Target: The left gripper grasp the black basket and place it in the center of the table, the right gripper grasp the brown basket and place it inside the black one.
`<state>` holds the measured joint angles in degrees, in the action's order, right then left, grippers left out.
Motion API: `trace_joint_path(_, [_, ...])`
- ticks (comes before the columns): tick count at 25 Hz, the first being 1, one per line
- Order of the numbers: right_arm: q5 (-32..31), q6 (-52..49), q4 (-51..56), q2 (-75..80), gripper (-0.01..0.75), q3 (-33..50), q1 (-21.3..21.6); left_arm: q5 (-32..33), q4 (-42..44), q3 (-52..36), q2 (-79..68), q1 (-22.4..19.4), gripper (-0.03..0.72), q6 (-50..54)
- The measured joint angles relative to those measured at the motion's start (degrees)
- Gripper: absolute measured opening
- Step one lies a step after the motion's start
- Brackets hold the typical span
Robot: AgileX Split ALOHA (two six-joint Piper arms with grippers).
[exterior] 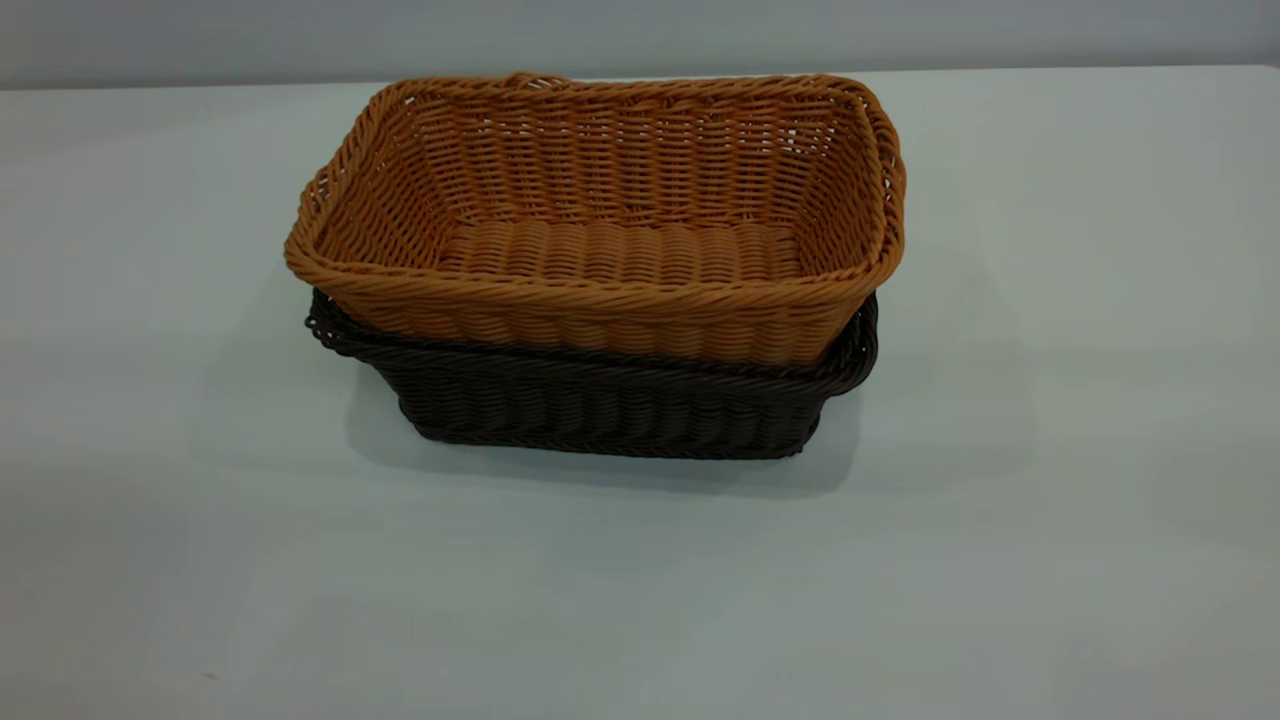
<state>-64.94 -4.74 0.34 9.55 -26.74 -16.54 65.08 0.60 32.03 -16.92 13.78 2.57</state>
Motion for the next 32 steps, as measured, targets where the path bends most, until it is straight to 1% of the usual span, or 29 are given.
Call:
trace_joint_path(1, [0.0, 0.1, 0.1, 0.0, 0.584, 0.0, 0.0, -1.6, 0.0, -1.2, 2.4, 0.0, 0.582, 0.0])
trace_joint_path(4, [0.2, 0.3, 0.1, 0.0, 0.58, 0.3, 0.0, -2.9, 0.0, -2.9, 7.3, 0.0, 0.582, 0.0])
trace_joint_path(8, [0.3, 0.3, 0.1, 0.0, 0.563, 0.2, 0.0, -1.1, -0.3, -3.7, 11.9, 0.0, 0.58, 0.0])
trace_joint_path(12, [0.3, 0.4, 0.1, -0.4, 0.54, 0.2, 0.2, -0.9, -0.3, -3.7, 14.5, 0.0, 0.58, 0.0])
trace_joint_path(13, [0.3, 0.4, 0.1, -0.9, 0.534, 0.2, 1.2, -0.8, -0.2, -3.8, 14.6, 0.0, 0.58, 0.0])
trace_joint_path(17, [0.3, 0.4, 0.4, -5.1, 0.51, 0.2, 9.2, -0.8, -0.2, -3.8, 14.7, 0.0, 0.58, 0.0])
trace_joint_path(20, [0.3, 0.4, 0.4, -9.2, 0.489, 0.2, 12.9, -0.8, -0.2, -3.8, 14.7, -0.2, 0.58, 0.0])
trace_joint_path(22, [0.2, 0.4, 0.4, -10.5, 0.476, 0.2, 14.0, -0.8, -0.6, -3.8, 14.8, -2.2, 0.58, 0.0])
trace_joint_path(27, [0.1, 0.4, 1.0, -10.5, 0.433, 0.2, 14.3, -0.8, -0.9, -3.9, 17.3, -11.3, 0.58, 0.1])
trace_joint_path(30, [0.1, 0.4, 1.0, -10.5, 0.407, 0.2, 14.3, -0.7, -1.0, -3.9, 18.0, -14.0, 0.58, 0.1])
trace_joint_path(32, [0.1, 0.4, 1.0, -10.5, 0.391, 0.2, 14.3, -0.7, -1.2, -3.9, 18.0, -14.7, 0.58, 0.1])
